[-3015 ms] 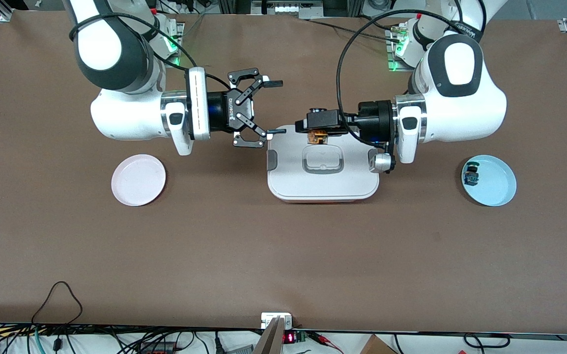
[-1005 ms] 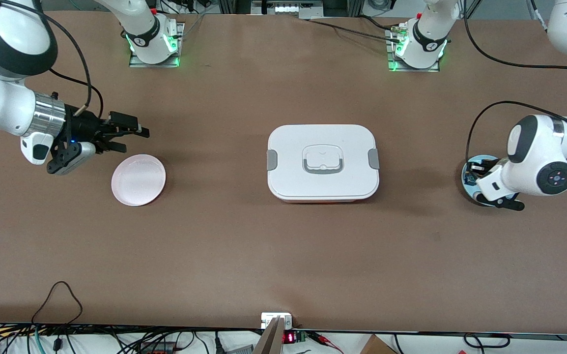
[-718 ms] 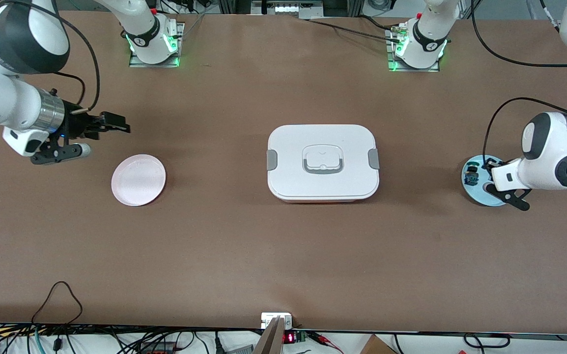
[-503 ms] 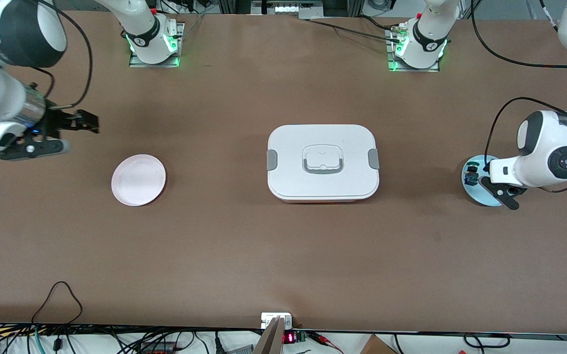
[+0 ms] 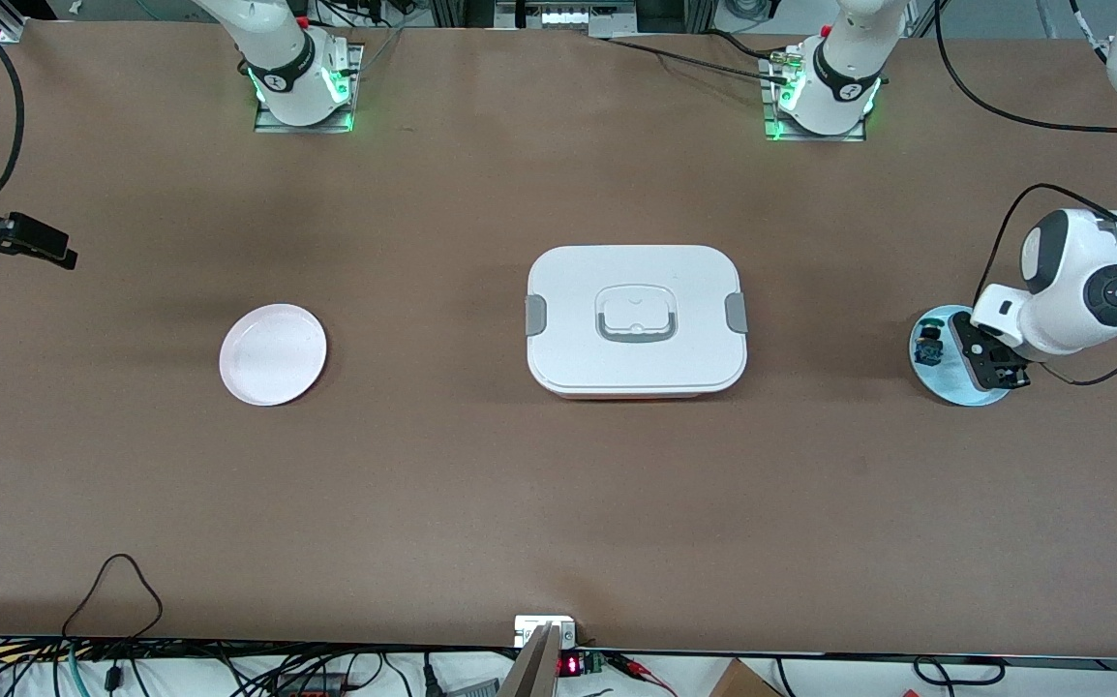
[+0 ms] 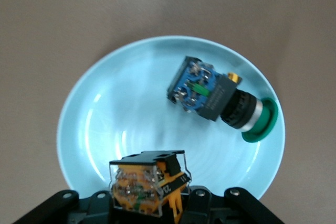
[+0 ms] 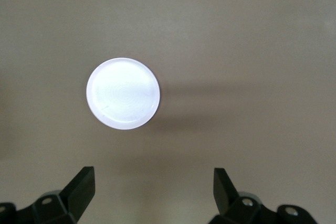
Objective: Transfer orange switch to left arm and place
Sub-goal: 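Lower the switch onto the blue plate with the left gripper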
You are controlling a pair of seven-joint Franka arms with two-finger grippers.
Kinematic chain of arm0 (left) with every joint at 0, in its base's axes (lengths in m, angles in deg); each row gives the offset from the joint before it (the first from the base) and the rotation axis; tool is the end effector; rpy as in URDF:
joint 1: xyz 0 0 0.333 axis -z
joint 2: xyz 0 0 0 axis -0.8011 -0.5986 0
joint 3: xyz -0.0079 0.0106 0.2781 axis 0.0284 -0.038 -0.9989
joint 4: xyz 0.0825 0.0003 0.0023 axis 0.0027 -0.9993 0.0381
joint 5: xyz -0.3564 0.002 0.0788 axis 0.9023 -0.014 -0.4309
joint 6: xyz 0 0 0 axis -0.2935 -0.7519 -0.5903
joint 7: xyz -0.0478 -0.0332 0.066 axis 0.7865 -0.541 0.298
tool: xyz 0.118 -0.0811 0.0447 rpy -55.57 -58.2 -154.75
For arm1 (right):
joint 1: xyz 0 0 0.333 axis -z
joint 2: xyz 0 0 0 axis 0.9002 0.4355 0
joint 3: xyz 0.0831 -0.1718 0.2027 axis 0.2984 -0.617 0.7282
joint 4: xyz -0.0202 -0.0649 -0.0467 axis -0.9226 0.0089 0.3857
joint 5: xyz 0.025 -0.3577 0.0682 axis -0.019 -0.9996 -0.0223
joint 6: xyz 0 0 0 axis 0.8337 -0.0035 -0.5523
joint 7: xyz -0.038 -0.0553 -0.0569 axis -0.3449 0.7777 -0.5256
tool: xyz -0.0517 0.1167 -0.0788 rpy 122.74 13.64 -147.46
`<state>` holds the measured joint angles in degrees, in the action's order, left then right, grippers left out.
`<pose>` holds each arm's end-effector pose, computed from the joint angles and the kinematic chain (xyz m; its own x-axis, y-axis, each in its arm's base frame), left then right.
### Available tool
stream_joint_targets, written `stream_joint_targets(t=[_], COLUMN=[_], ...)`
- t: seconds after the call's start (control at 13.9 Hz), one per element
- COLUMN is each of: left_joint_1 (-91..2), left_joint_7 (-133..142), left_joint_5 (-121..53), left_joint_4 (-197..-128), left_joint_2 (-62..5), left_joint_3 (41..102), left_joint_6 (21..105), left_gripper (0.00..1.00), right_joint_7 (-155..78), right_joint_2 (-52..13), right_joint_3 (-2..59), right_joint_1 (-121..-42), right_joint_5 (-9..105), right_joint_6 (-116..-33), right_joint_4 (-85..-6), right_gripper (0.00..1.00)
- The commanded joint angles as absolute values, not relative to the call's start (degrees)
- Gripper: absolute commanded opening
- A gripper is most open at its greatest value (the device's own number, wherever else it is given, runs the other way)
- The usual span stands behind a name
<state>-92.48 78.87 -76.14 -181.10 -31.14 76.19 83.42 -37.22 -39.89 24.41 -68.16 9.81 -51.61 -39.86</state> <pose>0.5186 0.1627 0.1451 0.2512 -0.9497 -0.1870 -0.9627 -0.2652 0.0537 0.5343 -0.0559 0.4904 0.9962 -0.0356 -0.0794 -0.0339 -0.9992 0.0227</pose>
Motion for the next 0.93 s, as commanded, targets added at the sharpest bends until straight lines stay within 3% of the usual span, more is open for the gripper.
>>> stream_joint_targets(t=[0.0,0.07,0.29,0.5,0.72,0.86], left_joint_1=[-94.54,-95.59,-95.95,-95.77,-96.12,-95.16], left_joint_7=[80.19,81.5,87.48,87.4,86.0,84.95], left_joint_5=[-77.64,-77.81,-77.73,-77.64,-73.71,-65.72], left_joint_4=[-181.49,-181.49,-181.05,-179.65,-175.27,-167.99], left_joint_2=[-32.51,-32.77,-33.22,-32.17,-30.06,-30.14], left_joint_3=[77.24,77.24,77.41,78.64,83.2,83.74], left_joint_6=[85.37,86.59,87.75,86.62,75.75,63.47], left_gripper=[0.62,1.0,1.0,1.0,1.0,1.0], right_joint_7=[-35.1,-35.1,-34.93,-35.54,-35.54,-35.81], right_joint_2=[-39.48,-39.66,-42.82,-42.47,-42.39,-42.47], right_joint_3=[25.37,25.37,25.19,25.11,25.02,25.19], right_joint_1=[-69.2,-69.2,-69.02,-68.93,-69.02,-69.11], right_joint_5=[9.0,9.08,9.61,9.96,9.44,9.34], right_joint_6=[-49.29,-50.34,-57.89,-56.6,-53.08,-52.46], right_joint_4=[-38.95,-40.0,-46.67,-43.01,-40.28,-39.84], right_gripper=[1.0,1.0,1.0,1.0,1.0,1.0])
